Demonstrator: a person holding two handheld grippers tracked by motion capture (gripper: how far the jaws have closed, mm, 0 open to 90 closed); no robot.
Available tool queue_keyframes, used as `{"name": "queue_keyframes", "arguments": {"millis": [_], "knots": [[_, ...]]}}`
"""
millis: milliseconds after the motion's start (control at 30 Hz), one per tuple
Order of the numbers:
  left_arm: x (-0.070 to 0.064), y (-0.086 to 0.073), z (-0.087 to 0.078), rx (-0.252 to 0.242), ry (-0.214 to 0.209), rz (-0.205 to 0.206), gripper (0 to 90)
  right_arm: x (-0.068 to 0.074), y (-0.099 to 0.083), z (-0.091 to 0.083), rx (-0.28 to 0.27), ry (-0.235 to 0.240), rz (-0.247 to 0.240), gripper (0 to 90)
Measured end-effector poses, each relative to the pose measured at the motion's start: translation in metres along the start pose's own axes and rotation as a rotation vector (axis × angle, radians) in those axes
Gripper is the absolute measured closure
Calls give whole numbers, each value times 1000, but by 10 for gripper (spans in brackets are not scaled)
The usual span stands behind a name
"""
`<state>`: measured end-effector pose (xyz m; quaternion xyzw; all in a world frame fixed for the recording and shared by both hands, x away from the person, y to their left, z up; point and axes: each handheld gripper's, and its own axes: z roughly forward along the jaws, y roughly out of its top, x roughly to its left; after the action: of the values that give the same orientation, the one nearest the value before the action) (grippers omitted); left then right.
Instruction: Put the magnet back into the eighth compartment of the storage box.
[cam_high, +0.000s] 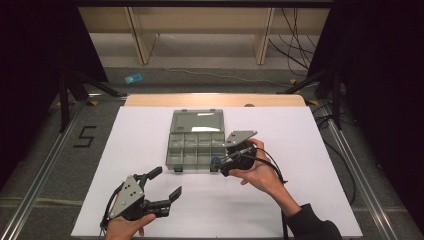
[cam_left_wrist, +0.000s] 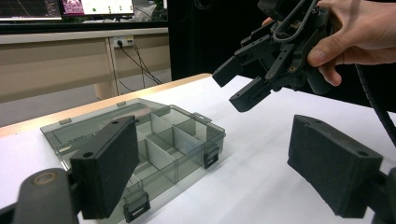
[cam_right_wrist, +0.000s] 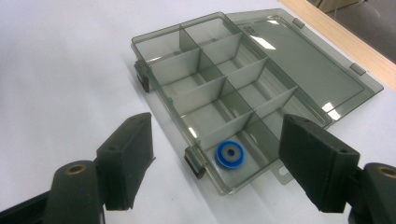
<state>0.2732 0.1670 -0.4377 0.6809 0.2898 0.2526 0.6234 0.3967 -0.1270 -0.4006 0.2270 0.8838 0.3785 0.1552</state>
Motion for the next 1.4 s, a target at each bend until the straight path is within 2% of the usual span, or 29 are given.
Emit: {"name": "queue_keyframes", "arguments": {"millis": [100,200,267,433,567,700,833,1067,1100,1133,1400], "knots": [[0,0,0,0,0,-1,160,0,-2,-1,-10,-11,-2,271],[0,0,0,0,0,-1,160,0,-4,-3,-16,5,13,271],[0,0,0,0,0,-2,160,0,-5,-4,-31,-7,22,271],[0,0,-1,14,9,4,160,-1,-8,-6,-36,11,34,270],[0,0,-1,9,7,6,160,0,-10,-8,-40,8,42,270],[-1,0,0,-1,-1,-4,160,1,-12,-9,-47,21,45,269],[0,0,-1,14,10,4,160,1,-13,-11,-57,19,47,268],[-1,0,0,-1,0,-4,160,2,-16,-13,-82,11,47,266],[-1,0,-1,12,9,4,160,2,-16,-13,-82,11,47,266],[-1,0,-1,12,8,4,160,3,-17,-14,-74,20,61,265],[0,0,0,0,-1,-3,160,4,-21,-14,-87,18,63,245]]}}
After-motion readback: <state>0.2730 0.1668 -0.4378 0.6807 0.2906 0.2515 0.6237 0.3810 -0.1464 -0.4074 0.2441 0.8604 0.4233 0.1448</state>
